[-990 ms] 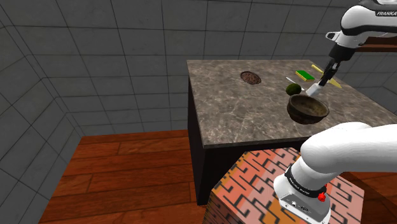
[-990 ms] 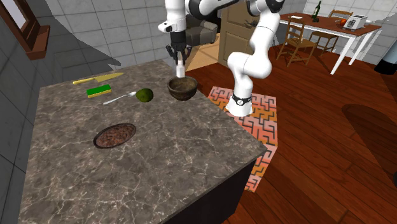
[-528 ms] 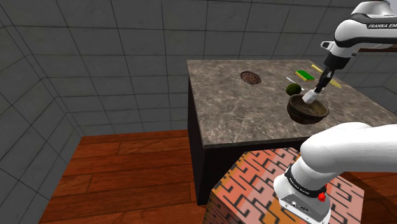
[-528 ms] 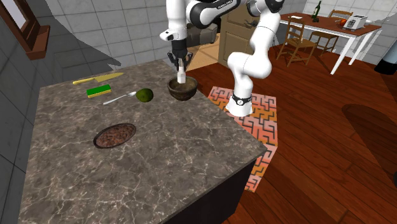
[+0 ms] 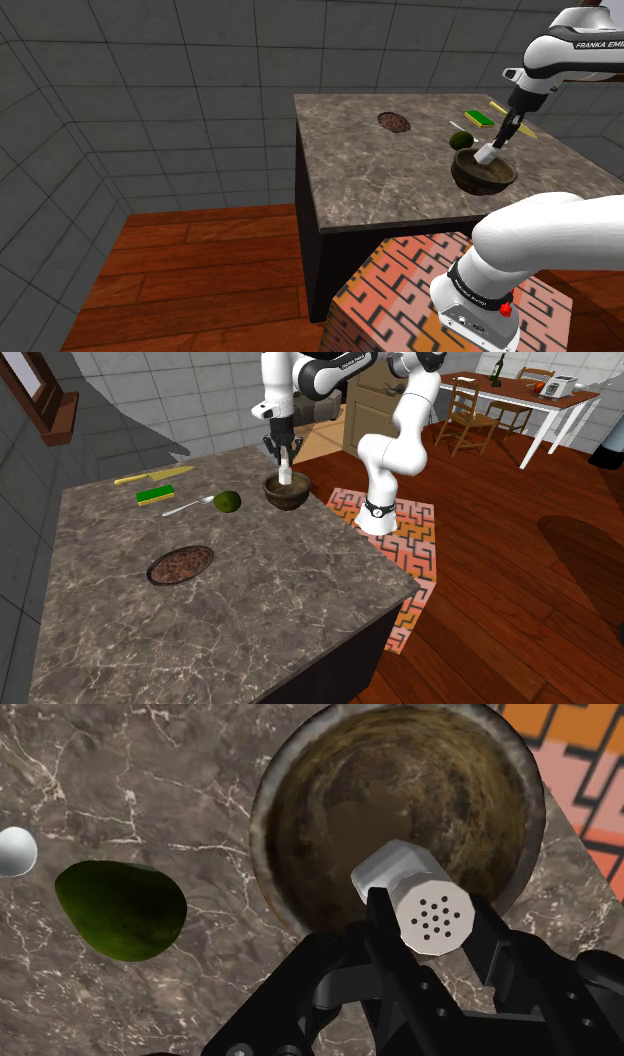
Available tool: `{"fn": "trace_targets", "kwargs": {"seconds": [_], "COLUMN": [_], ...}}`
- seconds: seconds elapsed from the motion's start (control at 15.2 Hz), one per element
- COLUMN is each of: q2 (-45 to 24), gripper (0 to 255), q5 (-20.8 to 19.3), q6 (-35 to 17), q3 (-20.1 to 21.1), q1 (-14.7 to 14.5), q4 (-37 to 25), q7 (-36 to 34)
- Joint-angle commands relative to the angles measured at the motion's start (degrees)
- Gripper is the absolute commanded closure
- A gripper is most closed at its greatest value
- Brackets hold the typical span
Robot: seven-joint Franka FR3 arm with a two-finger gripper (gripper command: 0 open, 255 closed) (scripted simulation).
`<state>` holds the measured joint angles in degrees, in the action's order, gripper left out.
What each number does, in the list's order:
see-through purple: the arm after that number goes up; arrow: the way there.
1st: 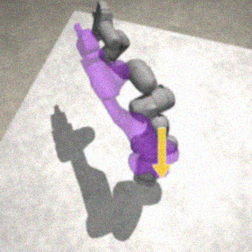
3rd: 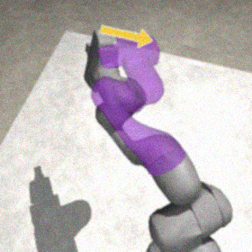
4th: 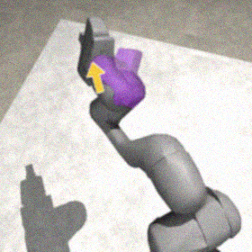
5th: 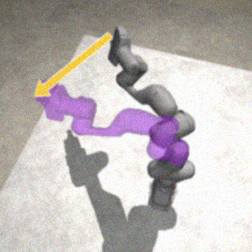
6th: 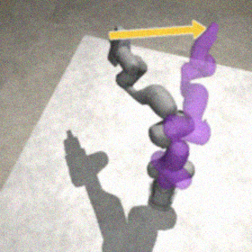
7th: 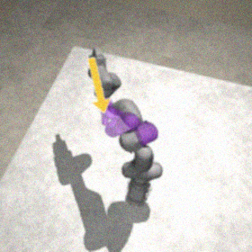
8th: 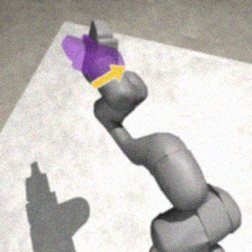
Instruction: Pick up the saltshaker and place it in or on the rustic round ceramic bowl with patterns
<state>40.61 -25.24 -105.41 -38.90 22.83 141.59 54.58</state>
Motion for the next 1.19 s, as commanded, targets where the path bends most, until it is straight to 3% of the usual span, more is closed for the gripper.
{"fn": "trace_targets", "kwargs": {"seconds": [0.0, 0.33, 0.59, 1.12], "q2": [0.0, 0.0, 0.46, 0.45], "gripper": [0, 0, 0, 0], "q5": [0.0, 0.0, 2.03, 2.04], "q6": [-0.01, -0.01, 7.11, 7.1], "q3": [0.0, 0.0, 2.67, 2.67], "q1": [0.0, 0.0, -0.56, -0.55], "q4": [0.0, 0.0, -6.54, -6.54], "q7": [0.0, 0.0, 0.49, 0.49]}}
